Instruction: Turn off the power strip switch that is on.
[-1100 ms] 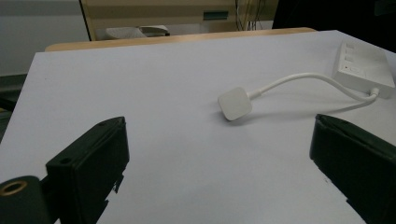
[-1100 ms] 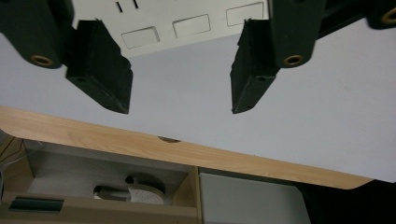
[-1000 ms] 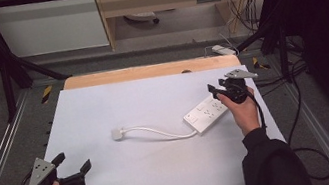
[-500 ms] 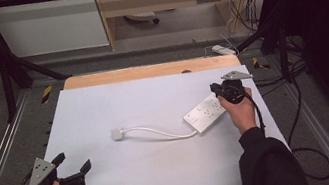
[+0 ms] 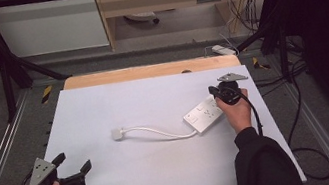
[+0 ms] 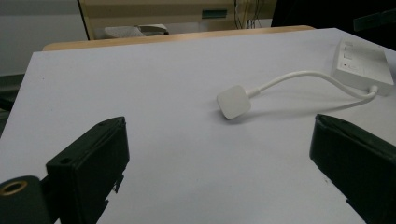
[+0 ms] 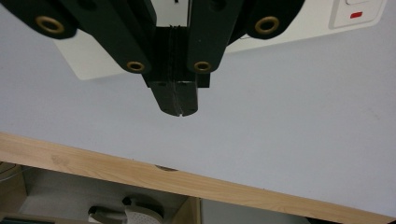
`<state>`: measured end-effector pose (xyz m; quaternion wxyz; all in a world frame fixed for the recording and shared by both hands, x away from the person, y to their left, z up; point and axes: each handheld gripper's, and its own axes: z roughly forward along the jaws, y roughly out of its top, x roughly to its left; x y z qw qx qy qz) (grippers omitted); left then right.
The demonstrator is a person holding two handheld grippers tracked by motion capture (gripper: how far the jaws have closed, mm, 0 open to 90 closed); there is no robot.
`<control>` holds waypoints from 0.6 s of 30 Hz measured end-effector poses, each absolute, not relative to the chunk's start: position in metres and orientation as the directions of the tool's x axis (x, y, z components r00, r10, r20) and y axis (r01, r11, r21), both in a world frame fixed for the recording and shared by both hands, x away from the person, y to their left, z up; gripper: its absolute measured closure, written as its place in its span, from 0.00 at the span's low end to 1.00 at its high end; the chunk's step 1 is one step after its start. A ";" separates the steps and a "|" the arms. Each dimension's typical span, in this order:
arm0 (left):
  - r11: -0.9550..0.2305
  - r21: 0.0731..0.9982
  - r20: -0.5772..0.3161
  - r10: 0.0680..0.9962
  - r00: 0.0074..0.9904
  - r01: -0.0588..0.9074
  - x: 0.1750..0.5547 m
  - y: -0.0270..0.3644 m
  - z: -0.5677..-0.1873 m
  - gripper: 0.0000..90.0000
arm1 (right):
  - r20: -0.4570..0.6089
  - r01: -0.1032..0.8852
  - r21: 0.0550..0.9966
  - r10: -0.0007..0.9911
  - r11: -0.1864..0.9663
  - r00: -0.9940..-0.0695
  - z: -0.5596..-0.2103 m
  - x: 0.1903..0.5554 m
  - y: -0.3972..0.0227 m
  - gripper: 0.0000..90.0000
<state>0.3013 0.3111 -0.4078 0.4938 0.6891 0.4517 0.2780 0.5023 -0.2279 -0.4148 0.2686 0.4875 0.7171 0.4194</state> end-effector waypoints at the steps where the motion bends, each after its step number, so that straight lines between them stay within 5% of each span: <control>1: -0.105 0.932 -0.062 0.897 0.437 0.348 0.301 0.311 -0.408 0.05 | 0.026 0.476 0.863 0.925 0.171 -0.380 -0.415 0.502 -0.227 1.00; 18: -0.104 0.931 -0.063 0.898 0.436 0.349 0.301 0.311 -0.408 0.05 | 0.020 0.486 0.854 0.923 0.184 -0.384 -0.424 0.504 -0.226 1.00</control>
